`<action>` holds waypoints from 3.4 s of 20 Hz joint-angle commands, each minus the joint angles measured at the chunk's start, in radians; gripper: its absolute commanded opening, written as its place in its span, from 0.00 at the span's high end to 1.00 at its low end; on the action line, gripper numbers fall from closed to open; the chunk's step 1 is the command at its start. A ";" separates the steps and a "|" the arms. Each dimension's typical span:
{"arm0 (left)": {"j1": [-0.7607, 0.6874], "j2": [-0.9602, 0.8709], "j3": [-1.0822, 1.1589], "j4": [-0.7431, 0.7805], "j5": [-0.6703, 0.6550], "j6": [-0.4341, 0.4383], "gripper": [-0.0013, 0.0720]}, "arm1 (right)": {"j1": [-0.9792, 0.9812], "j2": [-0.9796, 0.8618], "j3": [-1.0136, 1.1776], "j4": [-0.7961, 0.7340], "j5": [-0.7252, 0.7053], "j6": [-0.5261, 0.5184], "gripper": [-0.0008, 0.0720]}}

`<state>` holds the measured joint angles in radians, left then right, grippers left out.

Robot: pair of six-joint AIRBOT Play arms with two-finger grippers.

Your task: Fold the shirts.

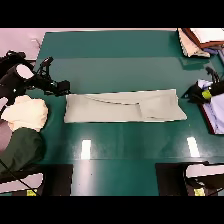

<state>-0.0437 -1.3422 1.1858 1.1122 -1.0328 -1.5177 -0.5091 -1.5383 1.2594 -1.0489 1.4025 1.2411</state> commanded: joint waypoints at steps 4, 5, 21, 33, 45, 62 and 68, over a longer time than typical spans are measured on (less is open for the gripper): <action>-0.132 -0.002 0.008 -0.031 0.066 -0.058 0.95 | -0.084 -0.091 -0.189 0.229 -0.069 -0.142 0.21; -0.166 -0.002 0.008 -0.032 0.089 -0.069 0.95 | -0.064 -0.110 -0.195 0.264 -0.073 -0.156 0.21; -0.526 -0.473 0.381 -0.164 0.226 -0.105 0.95 | 0.225 0.226 0.158 0.322 0.022 -0.034 0.97; -0.540 -0.617 0.550 -0.216 0.168 -0.105 0.95 | 0.602 0.235 0.347 0.320 -0.052 0.052 0.97; -0.107 -0.192 0.621 0.121 -0.141 -0.097 0.95 | 1.091 -0.051 0.476 0.324 -0.290 -0.019 0.94; -0.023 -0.052 0.615 0.122 -0.187 -0.045 0.95 | 0.635 -0.102 0.057 0.242 -0.191 0.111 0.15; -0.026 -0.053 0.614 0.110 -0.187 -0.045 0.95 | 0.697 -0.259 -0.002 0.536 -0.319 0.014 0.17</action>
<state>-0.0685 -1.3956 1.8004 1.2293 -1.2194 -1.5635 0.1661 -1.7355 1.2858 -0.6518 1.1446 1.2922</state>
